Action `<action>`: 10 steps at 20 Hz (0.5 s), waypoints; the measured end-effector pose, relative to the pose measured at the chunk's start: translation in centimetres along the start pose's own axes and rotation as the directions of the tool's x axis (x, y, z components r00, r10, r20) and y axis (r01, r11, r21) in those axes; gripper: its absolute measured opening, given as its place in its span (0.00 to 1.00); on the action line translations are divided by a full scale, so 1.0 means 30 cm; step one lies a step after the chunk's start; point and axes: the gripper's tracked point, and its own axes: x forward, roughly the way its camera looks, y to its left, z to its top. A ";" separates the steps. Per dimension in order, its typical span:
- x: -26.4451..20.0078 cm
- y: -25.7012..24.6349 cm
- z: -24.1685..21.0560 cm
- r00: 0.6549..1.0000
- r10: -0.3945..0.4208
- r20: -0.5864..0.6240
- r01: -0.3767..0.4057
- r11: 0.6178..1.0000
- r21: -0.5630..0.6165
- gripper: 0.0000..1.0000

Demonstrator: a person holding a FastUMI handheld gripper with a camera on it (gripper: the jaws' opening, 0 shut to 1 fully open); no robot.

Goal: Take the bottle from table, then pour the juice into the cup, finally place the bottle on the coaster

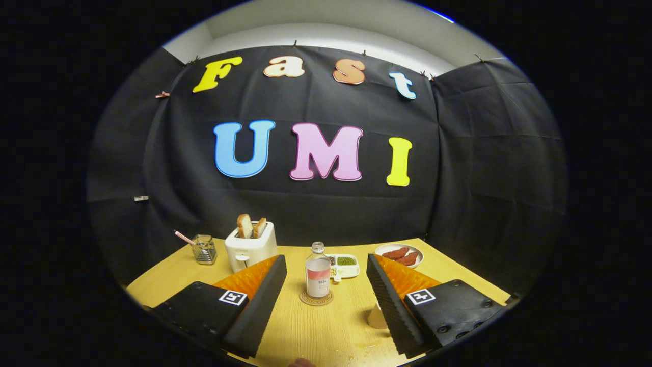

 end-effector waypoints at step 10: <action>-0.309 -0.161 0.061 0.995 0.090 -0.037 -0.091 0.996 -0.020 0.97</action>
